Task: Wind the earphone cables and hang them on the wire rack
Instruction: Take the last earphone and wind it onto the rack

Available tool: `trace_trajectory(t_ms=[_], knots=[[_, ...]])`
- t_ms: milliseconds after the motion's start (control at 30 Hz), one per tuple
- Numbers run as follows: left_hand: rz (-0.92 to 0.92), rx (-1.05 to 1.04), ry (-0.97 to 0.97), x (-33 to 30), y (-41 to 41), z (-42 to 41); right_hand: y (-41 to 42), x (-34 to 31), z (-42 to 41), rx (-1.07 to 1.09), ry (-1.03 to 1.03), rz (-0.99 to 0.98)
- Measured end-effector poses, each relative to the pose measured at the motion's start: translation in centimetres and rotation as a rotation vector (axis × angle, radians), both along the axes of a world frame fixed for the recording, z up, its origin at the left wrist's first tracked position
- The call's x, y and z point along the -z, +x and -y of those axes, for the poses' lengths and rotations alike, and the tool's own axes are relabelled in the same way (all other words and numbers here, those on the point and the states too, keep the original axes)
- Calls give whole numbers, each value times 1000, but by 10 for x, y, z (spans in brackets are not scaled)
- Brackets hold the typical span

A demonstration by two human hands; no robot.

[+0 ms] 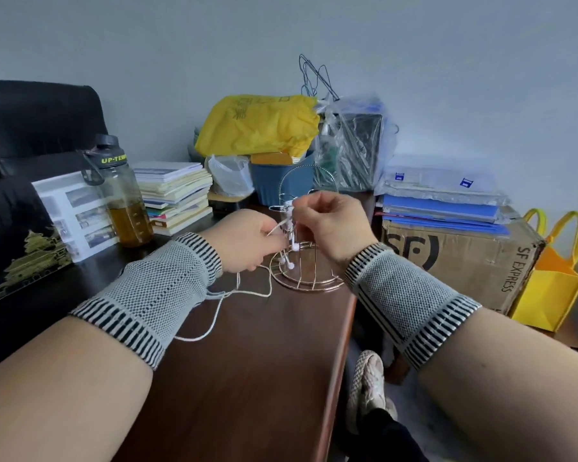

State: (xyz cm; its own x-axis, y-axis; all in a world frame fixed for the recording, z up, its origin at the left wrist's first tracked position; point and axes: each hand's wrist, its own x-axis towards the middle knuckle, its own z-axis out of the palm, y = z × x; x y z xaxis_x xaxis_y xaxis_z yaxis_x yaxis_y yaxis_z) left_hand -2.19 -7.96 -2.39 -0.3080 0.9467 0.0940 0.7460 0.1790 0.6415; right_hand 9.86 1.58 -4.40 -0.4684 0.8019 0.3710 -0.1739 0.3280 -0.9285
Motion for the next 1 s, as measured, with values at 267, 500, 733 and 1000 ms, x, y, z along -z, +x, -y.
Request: trace_trajectory(t_ms=[267, 500, 733, 1000], knots=[[216, -127, 146, -22, 0, -25, -7, -36, -48, 173, 285, 473], [-65, -166, 71, -26, 8, -55, -2, -47, -65, 76, 399, 704], [-223, -124, 80, -18, 8, -56, 20, -22, -51, 198, 397, 374], [-414, -168, 178, 4, 17, -47, 15, 19, -32, 269, 491, 399]])
